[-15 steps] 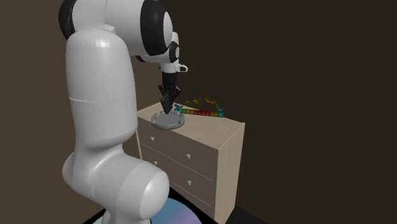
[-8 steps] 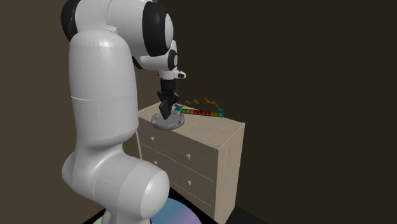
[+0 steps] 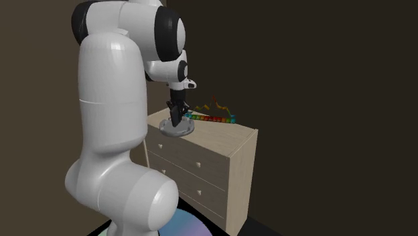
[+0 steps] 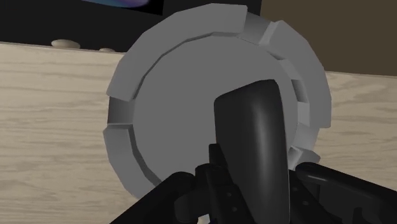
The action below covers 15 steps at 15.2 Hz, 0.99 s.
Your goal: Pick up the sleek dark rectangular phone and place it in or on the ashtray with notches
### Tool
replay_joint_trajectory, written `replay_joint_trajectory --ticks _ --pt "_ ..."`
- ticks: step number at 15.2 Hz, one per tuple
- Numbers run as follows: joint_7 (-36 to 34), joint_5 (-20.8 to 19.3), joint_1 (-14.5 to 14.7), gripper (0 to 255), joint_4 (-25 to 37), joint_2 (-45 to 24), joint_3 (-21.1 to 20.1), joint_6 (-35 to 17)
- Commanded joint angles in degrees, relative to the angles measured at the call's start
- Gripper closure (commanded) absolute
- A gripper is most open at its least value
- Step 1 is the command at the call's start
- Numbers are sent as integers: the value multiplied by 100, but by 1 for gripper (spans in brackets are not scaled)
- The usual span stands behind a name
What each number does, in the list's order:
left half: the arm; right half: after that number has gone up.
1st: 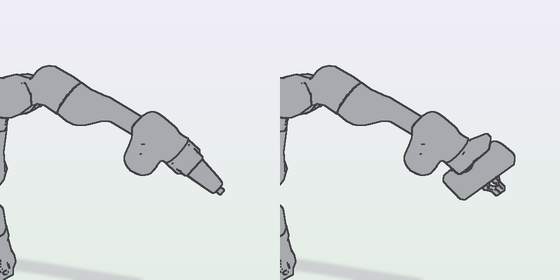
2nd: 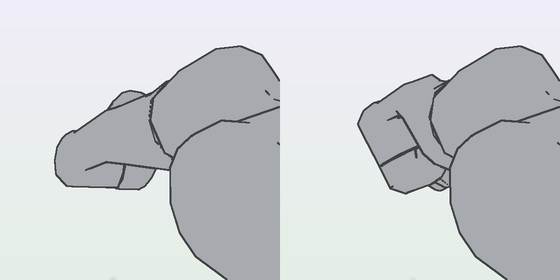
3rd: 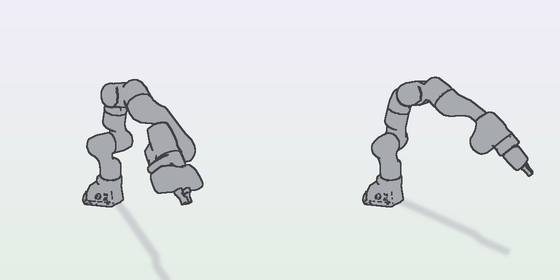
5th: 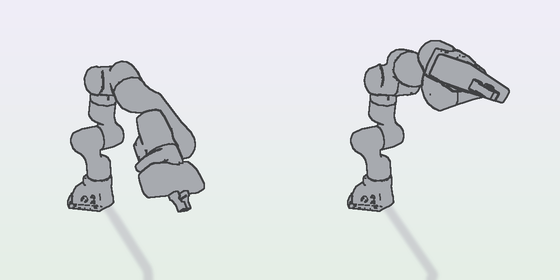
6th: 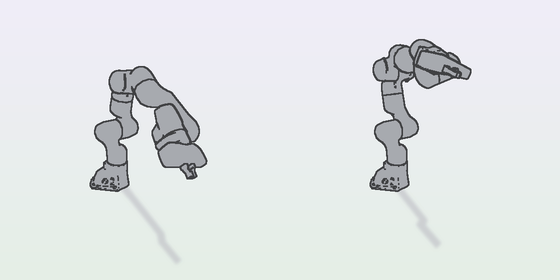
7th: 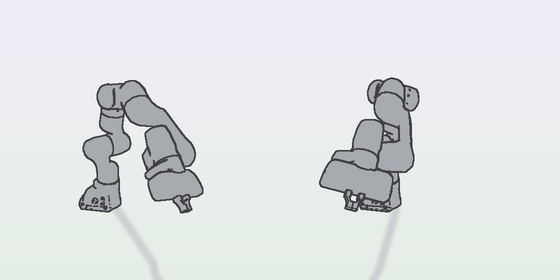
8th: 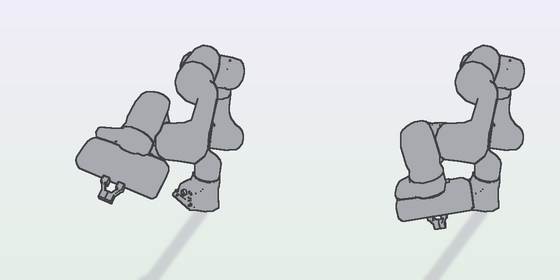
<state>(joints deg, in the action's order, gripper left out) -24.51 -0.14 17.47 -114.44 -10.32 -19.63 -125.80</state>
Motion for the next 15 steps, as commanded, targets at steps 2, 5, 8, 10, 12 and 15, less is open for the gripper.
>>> replay_joint_trajectory --ticks 2,5,8,10,12,15 --pt "14 7 9 255 -104 -70 -7 0" --pt "14 7 9 255 -103 -70 -6 0" --pt "0 9 18 0 -128 -63 -12 -18" --pt "21 18 7 0 -110 -46 -7 15" --pt "21 20 7 0 -113 -41 -8 17" --pt "63 78 -19 0 75 112 -14 352"
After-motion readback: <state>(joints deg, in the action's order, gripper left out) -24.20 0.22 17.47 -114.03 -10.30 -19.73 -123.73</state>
